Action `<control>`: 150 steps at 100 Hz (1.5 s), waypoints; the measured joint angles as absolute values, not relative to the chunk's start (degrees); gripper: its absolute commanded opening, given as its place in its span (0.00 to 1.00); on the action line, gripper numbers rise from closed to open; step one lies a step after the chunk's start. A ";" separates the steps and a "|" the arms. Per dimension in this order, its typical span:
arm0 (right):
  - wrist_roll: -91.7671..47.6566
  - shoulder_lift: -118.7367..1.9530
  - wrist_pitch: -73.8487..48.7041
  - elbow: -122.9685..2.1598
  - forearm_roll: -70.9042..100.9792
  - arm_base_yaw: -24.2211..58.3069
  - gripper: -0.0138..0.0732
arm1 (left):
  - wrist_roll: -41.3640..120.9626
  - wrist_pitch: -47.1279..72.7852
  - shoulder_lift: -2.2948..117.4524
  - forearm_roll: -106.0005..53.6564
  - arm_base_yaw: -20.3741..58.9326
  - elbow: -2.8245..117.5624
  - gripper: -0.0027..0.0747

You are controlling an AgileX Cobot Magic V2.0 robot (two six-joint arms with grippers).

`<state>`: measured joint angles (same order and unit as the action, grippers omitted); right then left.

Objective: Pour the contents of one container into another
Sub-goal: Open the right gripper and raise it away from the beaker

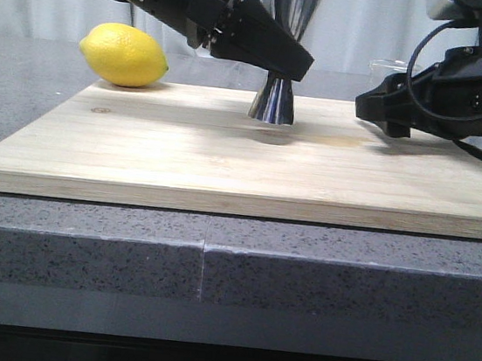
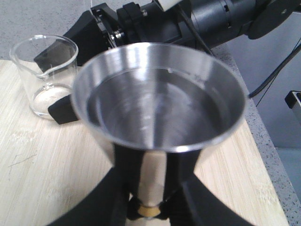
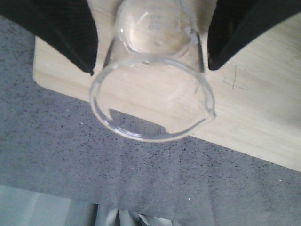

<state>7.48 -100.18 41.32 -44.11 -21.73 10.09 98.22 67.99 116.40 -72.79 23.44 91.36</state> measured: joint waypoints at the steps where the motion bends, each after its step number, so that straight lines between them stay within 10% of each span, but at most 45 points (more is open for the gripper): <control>1: 7.48 -100.18 41.34 -44.11 -21.73 10.09 0.68 | 98.22 67.99 116.40 -72.79 23.44 91.36 0.10; 150: 10.74 -79.12 27.61 -35.58 -22.58 11.77 0.68 | 98.05 67.99 116.40 -72.79 23.44 91.36 0.10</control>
